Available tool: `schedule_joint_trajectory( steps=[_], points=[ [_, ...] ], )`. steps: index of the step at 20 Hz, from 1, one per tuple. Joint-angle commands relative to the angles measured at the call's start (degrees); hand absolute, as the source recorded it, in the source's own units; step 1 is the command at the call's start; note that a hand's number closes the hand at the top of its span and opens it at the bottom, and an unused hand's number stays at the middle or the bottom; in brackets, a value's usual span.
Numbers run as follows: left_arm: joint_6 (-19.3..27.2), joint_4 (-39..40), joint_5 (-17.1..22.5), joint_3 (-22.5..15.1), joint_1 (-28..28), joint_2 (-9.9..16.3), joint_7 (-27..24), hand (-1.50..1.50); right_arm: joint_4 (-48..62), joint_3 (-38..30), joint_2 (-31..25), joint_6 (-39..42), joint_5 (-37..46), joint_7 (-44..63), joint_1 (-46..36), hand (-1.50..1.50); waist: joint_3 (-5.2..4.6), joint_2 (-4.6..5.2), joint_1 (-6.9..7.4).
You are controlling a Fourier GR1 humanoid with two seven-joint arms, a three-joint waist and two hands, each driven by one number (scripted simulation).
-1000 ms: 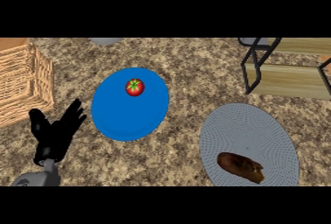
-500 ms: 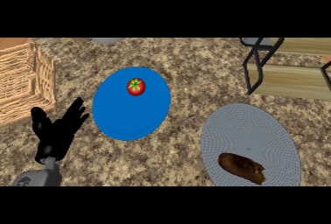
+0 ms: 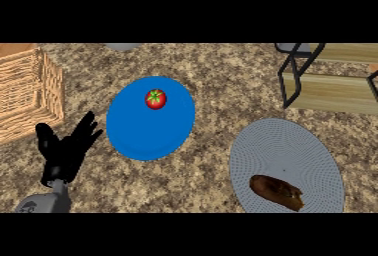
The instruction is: Pick the cupcake from the placemat and place it in the tiered shelf
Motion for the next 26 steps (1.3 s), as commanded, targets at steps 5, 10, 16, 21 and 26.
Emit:
schedule_joint_trajectory(
  steps=[5, 10, 16, 21, 26],
  points=[
    [1.23, 1.09, -0.91, -0.30, -1.13, -0.36, 4.71, 0.00, 12.31, 2.05, 2.02, -7.33, 6.16, -8.86, -4.78, 1.50, -0.37, 0.36, -0.13],
    [0.95, 1.10, -1.30, -1.02, 0.02, -1.70, 2.66, 0.00, 18.81, 0.50, 0.69, -6.59, 5.97, -15.08, -7.37, 1.50, -0.38, 0.34, -0.25],
    [1.31, 2.18, -2.06, -1.03, 0.76, -2.50, 1.25, 0.00, 22.71, 0.97, 1.76, -8.55, 7.85, -18.07, -8.28, 1.50, -0.37, 0.34, -0.39],
    [-0.44, 1.69, -0.70, 0.81, -1.03, 0.05, 3.07, 0.00, 26.72, -0.82, 1.37, -10.70, 8.10, -17.13, -10.60, 1.50, -0.35, 0.47, -0.09],
    [-0.47, 2.36, -1.34, -0.02, 0.47, -1.15, 1.55, 0.00, 29.27, -6.70, 3.33, -14.72, 3.37, -11.18, -13.67, -1.50, -0.37, 0.52, 0.08]
  ],
)
